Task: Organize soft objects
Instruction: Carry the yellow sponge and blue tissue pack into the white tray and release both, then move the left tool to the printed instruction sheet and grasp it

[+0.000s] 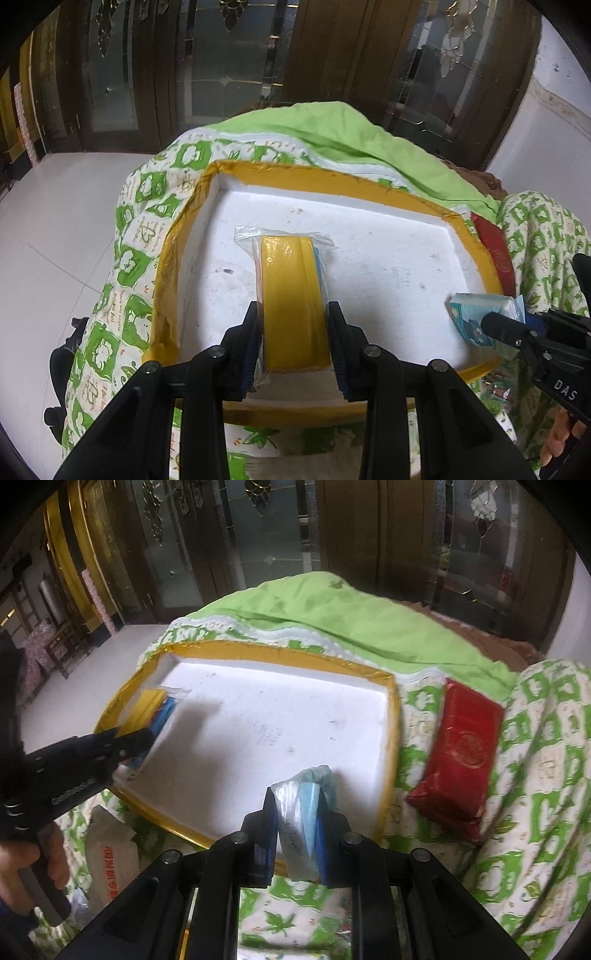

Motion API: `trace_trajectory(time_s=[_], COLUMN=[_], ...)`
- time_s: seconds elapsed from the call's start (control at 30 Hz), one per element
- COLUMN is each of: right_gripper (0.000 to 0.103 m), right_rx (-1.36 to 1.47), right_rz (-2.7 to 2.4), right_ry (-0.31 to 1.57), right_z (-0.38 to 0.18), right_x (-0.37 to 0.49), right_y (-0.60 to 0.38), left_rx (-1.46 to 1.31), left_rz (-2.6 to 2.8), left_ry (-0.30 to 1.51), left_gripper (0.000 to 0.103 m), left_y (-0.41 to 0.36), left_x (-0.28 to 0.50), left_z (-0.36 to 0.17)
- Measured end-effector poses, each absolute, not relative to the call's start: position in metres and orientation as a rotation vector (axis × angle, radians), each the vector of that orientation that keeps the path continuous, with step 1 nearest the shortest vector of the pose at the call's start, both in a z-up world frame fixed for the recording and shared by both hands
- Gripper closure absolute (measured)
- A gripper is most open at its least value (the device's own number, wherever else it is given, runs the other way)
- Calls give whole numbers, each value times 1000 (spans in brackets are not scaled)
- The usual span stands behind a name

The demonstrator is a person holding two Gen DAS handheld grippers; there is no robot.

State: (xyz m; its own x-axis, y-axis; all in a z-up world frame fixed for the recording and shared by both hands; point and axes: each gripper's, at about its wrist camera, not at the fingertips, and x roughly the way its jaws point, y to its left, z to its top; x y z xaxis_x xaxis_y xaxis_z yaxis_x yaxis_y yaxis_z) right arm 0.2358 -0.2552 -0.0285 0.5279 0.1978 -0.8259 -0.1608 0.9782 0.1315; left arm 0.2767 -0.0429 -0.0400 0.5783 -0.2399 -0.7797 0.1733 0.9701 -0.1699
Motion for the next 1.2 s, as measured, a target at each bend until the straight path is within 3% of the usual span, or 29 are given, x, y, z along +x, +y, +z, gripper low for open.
trace_trajectory(time_s=[0.2,0.3,0.4,0.47,0.53,0.67,0.8,1.03,1.2], right_gripper=[79,72,55,52,50,44,30,30,30], right_rx=[140,168,195,198,202,248,316,500,448], right_rz=[253,283,309,316,319,326,340,406,427], right_ry=[1003,1015,1033,1034,1033,1012,947,1009,1026], right_z=[-34,-37,-42,-43,-43,-40,-29,-39,-51], right_x=[238,239,239,238,238,236,228,220,226], right_y=[-261,-260,-258,-256,-256,-262,-272,-281,-265], left_rx=[-95,-93,-121,-128,-133,-165,-223,-279,-337], left_rz=[-227,-231,-243,-233,-230,-232,-227,-198,-196], left_ry=[949,955,944,916,888,870,826,763,780], left_gripper=[69,67,56,32,26,25,17,14,12], left_y=[-36,-39,-40,-39,-37,-29,-15,13,16], left_x=[281,282,280,275,271,263,237,156,111], left_z=[-50,-51,-47,-41,-35,-25,-12,-10,-22])
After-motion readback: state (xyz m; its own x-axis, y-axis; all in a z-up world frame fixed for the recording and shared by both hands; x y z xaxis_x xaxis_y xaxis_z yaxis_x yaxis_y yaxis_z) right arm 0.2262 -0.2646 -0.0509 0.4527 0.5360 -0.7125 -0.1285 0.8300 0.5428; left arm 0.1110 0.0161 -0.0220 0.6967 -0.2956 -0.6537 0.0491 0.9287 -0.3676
